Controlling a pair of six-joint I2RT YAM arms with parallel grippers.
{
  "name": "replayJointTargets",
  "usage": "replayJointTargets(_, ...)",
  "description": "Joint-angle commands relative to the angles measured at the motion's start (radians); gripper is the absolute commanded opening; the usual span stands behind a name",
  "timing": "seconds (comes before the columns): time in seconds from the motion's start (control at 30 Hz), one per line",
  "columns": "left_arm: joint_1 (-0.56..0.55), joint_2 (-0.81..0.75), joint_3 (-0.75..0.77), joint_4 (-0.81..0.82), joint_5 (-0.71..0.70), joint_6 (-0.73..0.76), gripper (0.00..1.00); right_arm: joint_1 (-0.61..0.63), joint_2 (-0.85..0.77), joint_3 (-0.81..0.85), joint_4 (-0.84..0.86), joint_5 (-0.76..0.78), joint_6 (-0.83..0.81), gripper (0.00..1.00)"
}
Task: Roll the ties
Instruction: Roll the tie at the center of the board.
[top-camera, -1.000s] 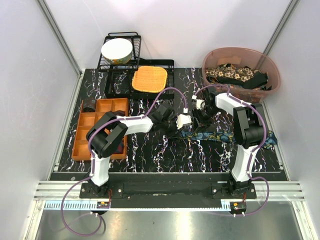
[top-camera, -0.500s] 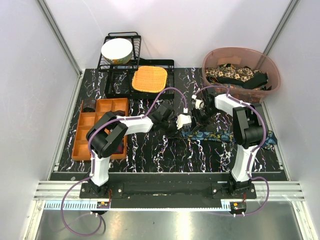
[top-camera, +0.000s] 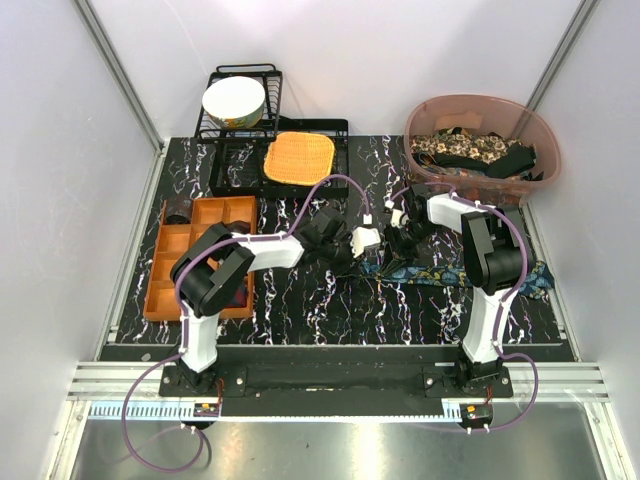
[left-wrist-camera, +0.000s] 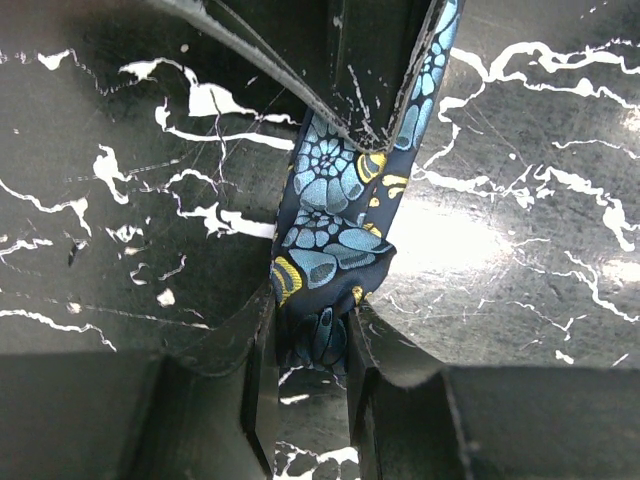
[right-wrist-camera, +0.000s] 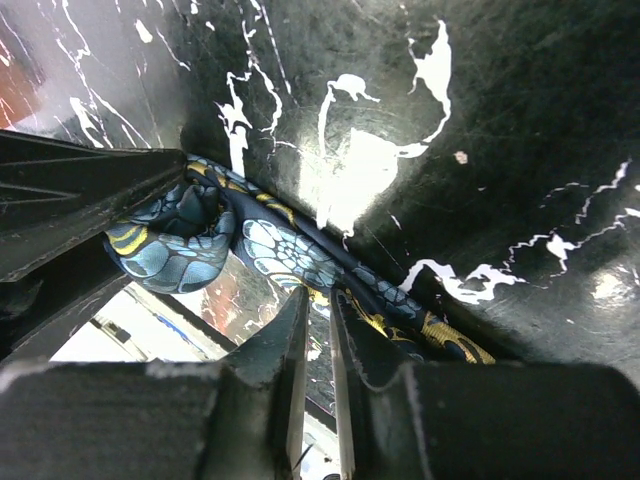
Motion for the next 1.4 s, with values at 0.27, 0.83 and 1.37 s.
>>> replayJointTargets(0.27,0.051,-0.075,-0.051,0.044,-0.006,-0.117,0.07,0.014,0.056,-0.016,0.019,0.156,-0.007,0.19)
replayJointTargets(0.83,-0.033,0.002,-0.084,-0.019,-0.242,0.028,0.05,-0.015,-0.092,0.015,0.036,-0.174,0.074,0.42)
replayJointTargets(1.37,-0.05,0.0,-0.06,-0.096,-0.216,0.059,0.05,-0.006,-0.026,-0.046,0.247,-0.254,0.197,0.54)
